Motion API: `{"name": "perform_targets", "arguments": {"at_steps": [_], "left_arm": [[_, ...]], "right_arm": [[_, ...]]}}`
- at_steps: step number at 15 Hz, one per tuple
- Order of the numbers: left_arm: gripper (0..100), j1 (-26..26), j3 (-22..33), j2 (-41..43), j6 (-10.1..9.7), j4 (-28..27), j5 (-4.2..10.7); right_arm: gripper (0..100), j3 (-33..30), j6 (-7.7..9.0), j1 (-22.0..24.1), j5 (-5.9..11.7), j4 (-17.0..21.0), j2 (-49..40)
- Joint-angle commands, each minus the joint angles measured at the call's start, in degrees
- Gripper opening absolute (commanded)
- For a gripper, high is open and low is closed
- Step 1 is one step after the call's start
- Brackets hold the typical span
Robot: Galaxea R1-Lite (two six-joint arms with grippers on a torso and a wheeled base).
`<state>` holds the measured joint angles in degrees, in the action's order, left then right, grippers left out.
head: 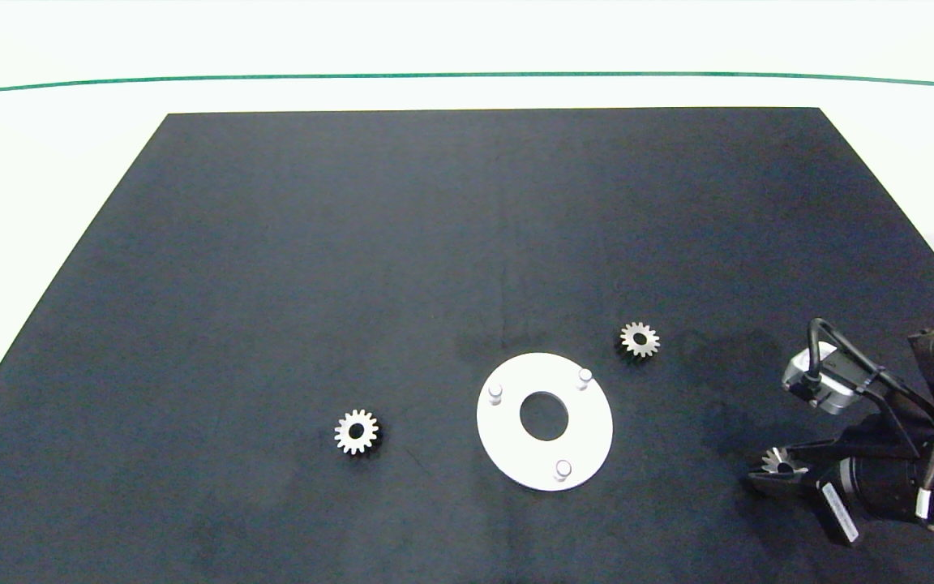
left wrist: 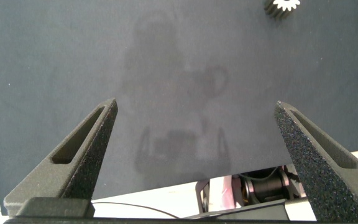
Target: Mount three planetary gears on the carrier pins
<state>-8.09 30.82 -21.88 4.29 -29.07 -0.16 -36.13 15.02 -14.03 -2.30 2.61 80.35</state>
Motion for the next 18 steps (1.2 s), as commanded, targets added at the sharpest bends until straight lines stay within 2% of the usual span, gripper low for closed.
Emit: {"name": "perform_targets", "arguments": {"at_steps": [1, 12, 15, 18], "left_arm": [[100, 0.0, 0.5, -0.2, 0.02, -0.2, -0.02], [100, -0.5, 0.6, -1.1, 0.10, 0.2, -0.02], [100, -0.5, 0.6, -1.1, 0.10, 0.1, -0.02], [100, -0.5, 0.6, -1.3, 0.02, 0.1, -0.02]], "right_arm": [[38, 0.1, 0.19, 0.0, -0.07, 0.0, -0.1], [16, 0.2, 0.36, -0.1, -0.16, 0.2, -0.3], [13, -0.3, 0.71, -0.7, -0.33, 0.6, -2.5], [13, -1.7, 1.42, -4.2, -0.24, 4.3, -5.6]]}}
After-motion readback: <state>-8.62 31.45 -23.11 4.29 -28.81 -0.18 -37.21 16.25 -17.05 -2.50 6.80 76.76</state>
